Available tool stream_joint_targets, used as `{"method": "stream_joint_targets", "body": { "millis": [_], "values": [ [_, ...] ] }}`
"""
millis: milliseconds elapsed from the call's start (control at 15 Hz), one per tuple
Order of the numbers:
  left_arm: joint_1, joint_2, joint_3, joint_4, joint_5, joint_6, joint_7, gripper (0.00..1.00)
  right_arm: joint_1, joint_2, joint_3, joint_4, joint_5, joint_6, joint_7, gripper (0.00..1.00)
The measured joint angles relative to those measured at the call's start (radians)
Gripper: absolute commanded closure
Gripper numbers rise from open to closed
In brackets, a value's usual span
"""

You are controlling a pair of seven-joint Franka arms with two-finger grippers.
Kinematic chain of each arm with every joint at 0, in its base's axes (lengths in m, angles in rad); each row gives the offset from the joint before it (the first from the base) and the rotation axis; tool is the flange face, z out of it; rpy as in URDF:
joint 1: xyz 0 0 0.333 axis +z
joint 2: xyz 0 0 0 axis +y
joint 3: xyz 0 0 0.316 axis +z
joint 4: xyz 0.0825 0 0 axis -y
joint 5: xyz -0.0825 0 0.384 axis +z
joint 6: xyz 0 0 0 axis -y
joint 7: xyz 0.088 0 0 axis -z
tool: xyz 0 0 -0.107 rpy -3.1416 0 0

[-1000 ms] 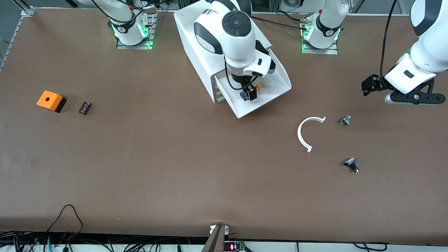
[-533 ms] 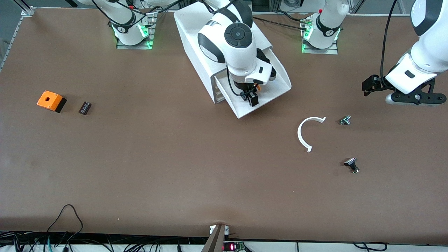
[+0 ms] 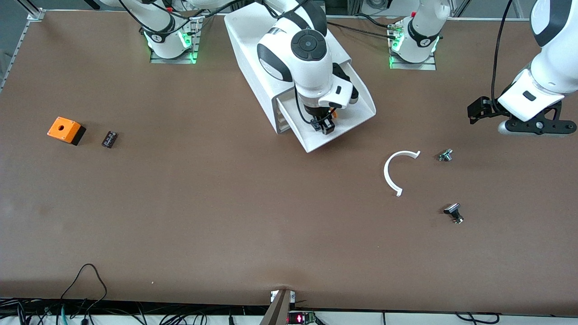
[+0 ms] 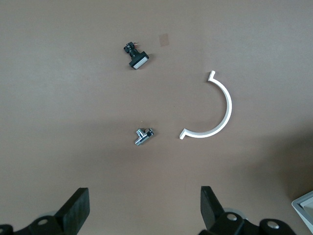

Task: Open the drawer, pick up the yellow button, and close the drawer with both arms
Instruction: 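Lower the right gripper into the drawer and grasp the orange button, then lift the button with the right gripper while the left gripper approaches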

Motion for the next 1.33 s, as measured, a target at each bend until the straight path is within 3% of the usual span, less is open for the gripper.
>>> {"method": "stream_joint_targets", "body": {
  "millis": [267, 467, 1333],
  "values": [
    [0.000, 0.000, 0.000, 0.000, 0.000, 0.000, 0.000, 0.00, 0.006, 0.000, 0.000, 0.000, 0.000, 0.003, 0.000, 0.70],
    [0.000, 0.000, 0.000, 0.000, 0.000, 0.000, 0.000, 0.00, 0.006, 0.000, 0.000, 0.000, -0.001, 0.010, 0.000, 0.75],
    [-0.003, 0.001, -0.001, 0.000, 0.000, 0.008, -0.001, 0.00, 0.010, -0.047, -0.010, 0.039, -0.001, -0.008, 0.172, 0.75]
  ]
}}
